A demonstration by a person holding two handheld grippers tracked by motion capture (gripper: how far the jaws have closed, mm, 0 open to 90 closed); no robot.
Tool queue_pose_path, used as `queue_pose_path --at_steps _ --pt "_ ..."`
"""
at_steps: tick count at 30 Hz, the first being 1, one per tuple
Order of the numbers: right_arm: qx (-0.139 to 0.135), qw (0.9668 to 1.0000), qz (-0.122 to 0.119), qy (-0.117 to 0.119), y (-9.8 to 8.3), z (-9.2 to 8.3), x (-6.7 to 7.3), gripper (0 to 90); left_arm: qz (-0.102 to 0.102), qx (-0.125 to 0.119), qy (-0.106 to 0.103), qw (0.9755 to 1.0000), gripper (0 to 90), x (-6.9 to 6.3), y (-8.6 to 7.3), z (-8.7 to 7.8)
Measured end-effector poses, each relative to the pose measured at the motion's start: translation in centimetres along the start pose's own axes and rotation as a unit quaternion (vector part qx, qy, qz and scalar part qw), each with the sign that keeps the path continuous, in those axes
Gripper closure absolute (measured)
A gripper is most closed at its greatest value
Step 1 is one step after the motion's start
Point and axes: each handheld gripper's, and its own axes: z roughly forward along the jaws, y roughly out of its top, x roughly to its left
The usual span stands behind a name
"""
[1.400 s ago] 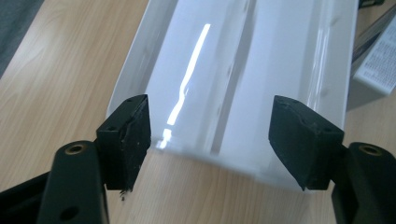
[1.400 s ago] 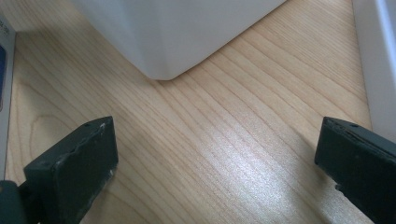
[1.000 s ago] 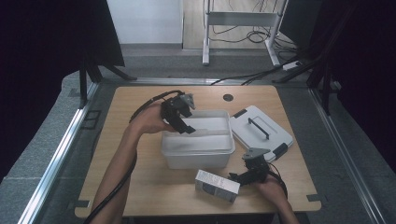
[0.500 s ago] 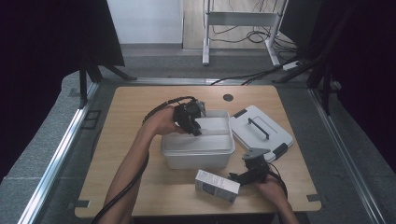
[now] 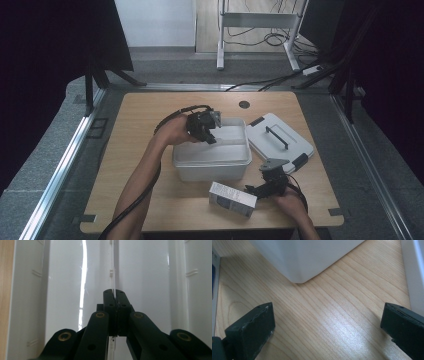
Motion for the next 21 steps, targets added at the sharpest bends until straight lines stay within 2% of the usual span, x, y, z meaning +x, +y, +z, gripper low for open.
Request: queue_pose_path --at_steps 10,15,19,21 --pt "0.0 1.0 0.0 0.0 0.0 0.0 0.0 0.0 -0.002 -0.006 0.013 0.9999 89.0 -0.3 0.7 -1.6" --pt "0.0 1.0 0.0 0.0 0.0 0.0 0.0 0.0 -0.024 -0.017 0.026 0.9992 88.9 -0.4 0.8 -3.0" --pt "0.0 1.0 0.0 -0.001 0.0 0.0 0.0 0.0 -0.053 -0.013 0.04 0.9977 88.9 -0.4 0.2 -3.9" --pt "0.001 1.0 -0.001 0.0 0.0 0.0 0.0 0.0 -0.061 -0.008 0.046 0.997 88.9 -0.3 -0.3 -4.3"
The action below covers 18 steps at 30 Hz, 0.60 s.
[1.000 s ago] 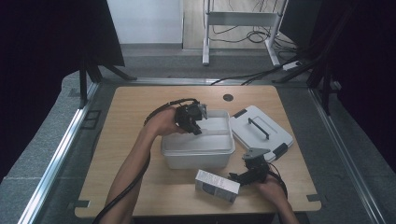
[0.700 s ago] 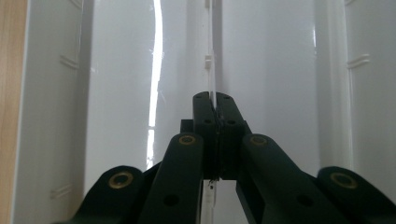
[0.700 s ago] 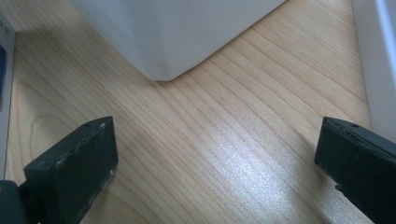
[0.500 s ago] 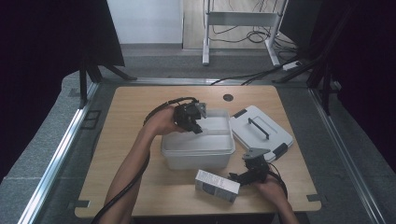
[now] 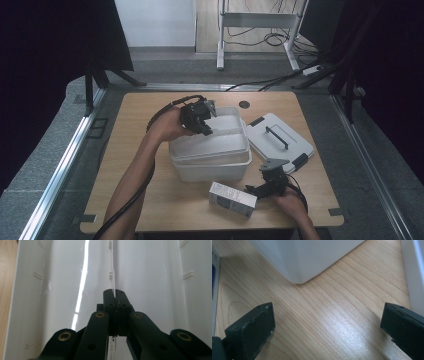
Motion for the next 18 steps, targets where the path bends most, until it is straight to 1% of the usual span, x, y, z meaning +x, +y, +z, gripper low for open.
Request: queue_pose_path --at_steps 3,7,8,10,13,15,16,18 --pt "-0.001 1.0 0.0 -0.001 0.0 0.0 0.0 0.0 -0.019 0.005 0.009 0.9998 88.9 0.3 -0.8 -0.5" --pt "-0.001 1.0 0.0 -0.001 0.0 0.0 0.0 0.0 -0.05 0.015 0.024 0.9983 88.8 0.6 -2.2 -1.1" --pt "-0.001 1.0 0.001 0.0 0.0 0.0 0.0 0.0 -0.055 0.017 0.027 0.998 88.8 0.7 -2.4 -1.2" --pt "-0.001 1.0 0.002 -0.001 0.0 0.0 0.0 0.0 -0.072 0.018 0.031 0.9968 88.9 0.9 -3.2 -1.6" --pt "-0.001 1.0 0.002 -0.001 0.0 0.0 0.0 0.0 -0.09 0.017 0.039 0.9951 88.9 1.2 -4.3 -2.0" --pt "-0.001 1.0 0.002 -0.001 0.0 0.0 0.0 0.0 -0.106 0.018 0.046 0.9932 88.9 1.3 -5.1 -2.3" --pt "-0.001 1.0 0.002 -0.001 0.0 0.0 0.0 0.0 -0.11 0.018 0.047 0.9927 88.9 1.4 -5.4 -2.4" --pt "-0.001 1.0 0.002 -0.001 0.0 0.0 0.0 0.0 -0.124 0.018 0.053 0.9907 88.9 1.5 -6.2 -2.7"
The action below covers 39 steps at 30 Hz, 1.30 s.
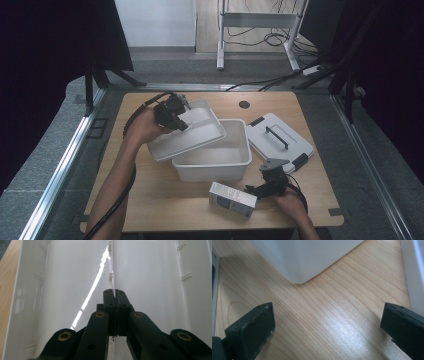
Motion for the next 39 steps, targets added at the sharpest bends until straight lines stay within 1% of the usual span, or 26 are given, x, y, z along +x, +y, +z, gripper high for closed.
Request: queue_pose_path --at_steps 1,4,7,10,11,12,16,17,20,21,22,23,25,30,35,37,39 --pt "0.0 1.0 0.0 0.0 0.0 0.0 0.0 0.0 -0.009 -0.001 0.004 0.9999 88.9 0.2 -0.5 -0.1" --pt "0.0 1.0 0.0 0.0 0.0 0.0 0.0 0.0 -0.029 -0.002 0.011 0.9995 88.9 0.7 -1.5 -0.5" --pt "0.0 1.0 0.0 0.0 0.0 0.0 0.0 0.0 -0.056 -0.007 0.021 0.9982 88.9 1.3 -2.8 -0.8" --pt "0.0 1.0 0.0 -0.001 0.0 0.0 0.0 0.0 -0.076 -0.01 0.025 0.9968 88.9 1.7 -3.8 -1.2" --pt "0.0 1.0 0.0 -0.001 0.0 0.0 0.0 0.0 -0.082 -0.01 0.029 0.9961 88.9 1.8 -4.2 -1.3" --pt "0.0 1.0 0.0 -0.001 0.0 0.0 0.0 0.0 -0.086 -0.008 0.031 0.9958 88.9 2.0 -4.6 -1.5" --pt "0.0 1.0 0.0 -0.001 0.0 0.0 0.0 0.0 -0.111 -0.009 0.04 0.993 88.9 2.6 -6.2 -2.0" --pt "0.0 1.0 0.0 -0.001 0.0 0.0 0.0 0.0 -0.113 -0.008 0.042 0.9927 88.9 2.8 -6.6 -2.1" --pt "0.0 1.0 0.0 -0.001 0.0 0.0 0.0 0.0 -0.126 -0.01 0.051 0.9907 88.9 3.1 -7.7 -2.4" --pt "0.0 1.0 0.0 -0.001 0.0 0.0 0.0 0.0 -0.133 -0.01 0.055 0.9896 88.9 3.2 -8.1 -2.6" --pt "0.0 1.0 0.0 -0.001 0.0 0.0 0.0 0.0 -0.143 -0.012 0.06 0.9878 88.9 3.4 -8.6 -2.7" --pt "0.0 1.0 0.0 -0.001 0.0 0.0 0.0 0.0 -0.145 -0.012 0.061 0.9875 88.9 3.5 -8.9 -2.8" --pt "0.0 1.0 0.0 -0.001 0.0 0.0 0.0 0.0 -0.157 -0.012 0.064 0.9855 88.9 3.8 -9.8 -3.0" --pt "0.0 1.0 0.0 0.0 0.0 0.0 0.0 0.0 -0.177 -0.015 0.072 0.9815 88.9 4.3 -11.6 -3.4" --pt "0.0 1.0 0.0 0.0 0.0 0.0 0.0 0.0 -0.192 -0.018 0.079 0.978 89.0 4.5 -13.3 -3.8" --pt "0.0 1.0 0.0 0.0 0.0 0.0 0.0 0.0 -0.197 -0.02 0.08 0.9769 88.9 4.6 -13.9 -3.8" --pt "0.0 1.0 0.001 0.0 0.0 0.0 0.0 0.0 -0.198 -0.018 0.083 0.9764 88.9 4.5 -14.4 -3.6"
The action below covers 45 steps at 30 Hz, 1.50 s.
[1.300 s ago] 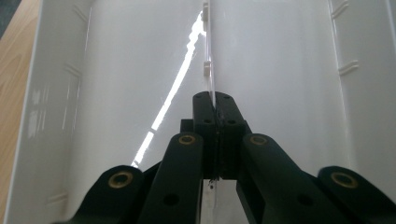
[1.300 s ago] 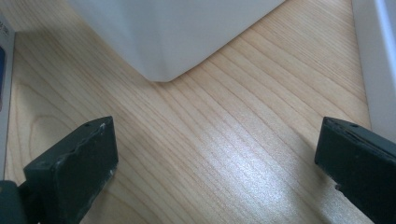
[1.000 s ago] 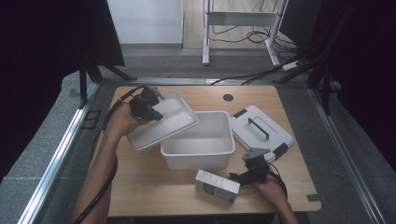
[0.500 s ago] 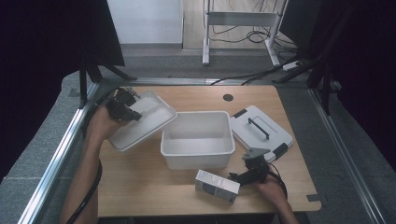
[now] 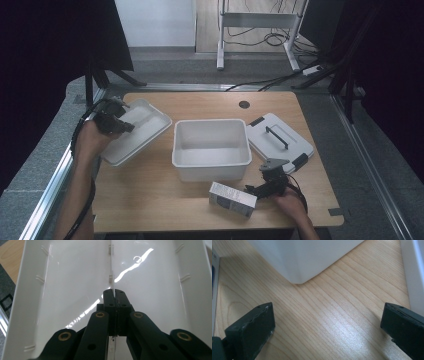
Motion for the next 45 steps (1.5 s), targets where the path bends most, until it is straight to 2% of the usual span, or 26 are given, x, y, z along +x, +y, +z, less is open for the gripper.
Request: queue_pose_path --at_steps 8,15,25,29,34,38,39,41,44,45 --pt "0.0 1.0 0.0 0.0 0.0 0.0 0.0 0.0 -0.002 -0.005 -0.006 1.0 88.9 -0.1 -2.0 2.2" --pt "-0.001 1.0 0.0 0.0 0.0 0.0 0.0 0.0 0.003 -0.012 -0.022 0.9997 88.9 -0.7 -3.9 4.9" --pt "-0.001 1.0 0.0 0.0 0.0 0.0 0.0 0.0 0.0 -0.021 -0.015 0.9997 88.9 -1.5 -6.0 7.9" --pt "-0.001 1.0 0.0 0.0 0.0 0.0 0.0 0.0 -0.003 -0.017 -0.009 0.9998 88.9 -1.7 -6.6 9.0" --pt "-0.001 1.0 0.0 0.0 0.0 0.0 0.0 0.0 -0.008 -0.013 -0.013 0.9998 88.9 -1.8 -7.3 10.3" --pt "-0.001 1.0 0.0 0.0 0.0 0.0 0.0 0.0 -0.016 -0.02 -0.017 0.9995 88.8 -1.8 -7.6 10.7" --pt "-0.002 1.0 0.0 0.0 0.0 0.0 0.0 0.0 -0.018 -0.021 -0.022 0.9994 87.7 -1.8 -7.7 10.6" --pt "-0.002 1.0 0.0 0.0 0.0 0.0 0.0 0.0 -0.024 -0.023 -0.023 0.9992 80.2 -1.8 -7.6 10.3" --pt "-0.001 1.0 0.0 0.0 0.0 0.0 0.0 0.0 -0.029 -0.035 -0.021 0.9988 64.1 -2.1 -7.4 9.5" --pt "-0.002 1.0 0.0 0.0 0.0 0.0 0.0 0.0 -0.028 -0.039 -0.027 0.9985 58.5 -2.2 -7.3 9.2"
